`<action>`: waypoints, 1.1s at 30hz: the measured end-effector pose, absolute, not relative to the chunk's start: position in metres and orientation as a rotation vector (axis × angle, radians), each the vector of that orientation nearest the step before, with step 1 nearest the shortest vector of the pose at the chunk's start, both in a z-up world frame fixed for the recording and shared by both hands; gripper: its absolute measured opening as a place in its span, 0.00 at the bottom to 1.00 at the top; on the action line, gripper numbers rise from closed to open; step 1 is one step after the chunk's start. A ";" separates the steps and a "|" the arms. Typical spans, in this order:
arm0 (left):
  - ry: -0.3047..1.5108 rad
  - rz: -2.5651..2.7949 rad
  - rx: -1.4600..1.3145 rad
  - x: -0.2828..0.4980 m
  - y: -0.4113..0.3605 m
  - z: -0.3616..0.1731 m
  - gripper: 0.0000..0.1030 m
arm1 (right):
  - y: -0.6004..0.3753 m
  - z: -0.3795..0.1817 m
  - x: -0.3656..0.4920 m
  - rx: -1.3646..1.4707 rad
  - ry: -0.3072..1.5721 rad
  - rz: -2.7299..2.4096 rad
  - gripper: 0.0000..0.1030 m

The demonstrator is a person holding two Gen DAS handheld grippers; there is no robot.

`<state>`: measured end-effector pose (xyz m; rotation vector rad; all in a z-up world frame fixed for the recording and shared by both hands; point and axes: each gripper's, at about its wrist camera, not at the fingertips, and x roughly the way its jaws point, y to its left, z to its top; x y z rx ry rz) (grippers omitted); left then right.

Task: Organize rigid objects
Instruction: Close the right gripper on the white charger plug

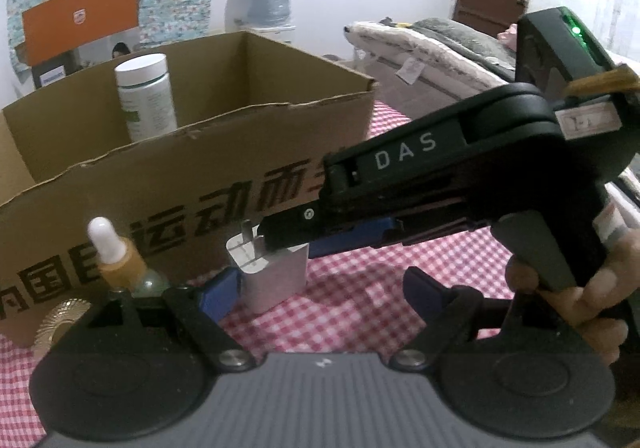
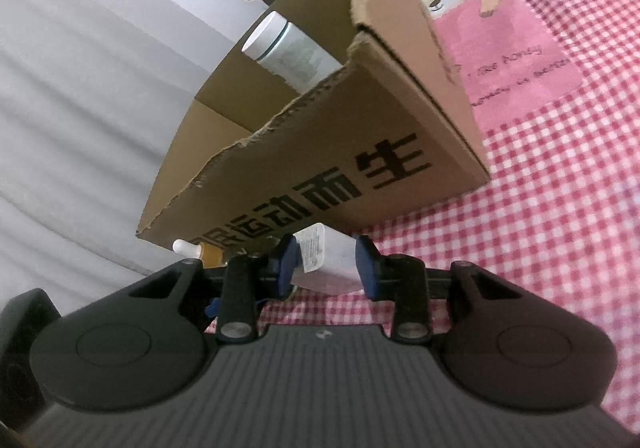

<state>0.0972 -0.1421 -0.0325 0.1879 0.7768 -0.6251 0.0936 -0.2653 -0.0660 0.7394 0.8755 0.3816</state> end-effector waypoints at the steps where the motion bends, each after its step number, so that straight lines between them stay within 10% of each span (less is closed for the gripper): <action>1: 0.776 -0.634 0.189 0.095 -0.144 -0.032 0.86 | -0.268 -0.066 0.090 0.740 0.875 0.377 0.31; 17: 0.773 -0.760 0.195 0.068 -0.156 -0.032 0.85 | -0.295 -0.071 0.032 0.804 0.860 0.304 0.32; 33: 0.785 -0.701 0.194 0.089 -0.159 -0.038 0.59 | -0.297 -0.070 0.030 0.800 0.856 0.300 0.34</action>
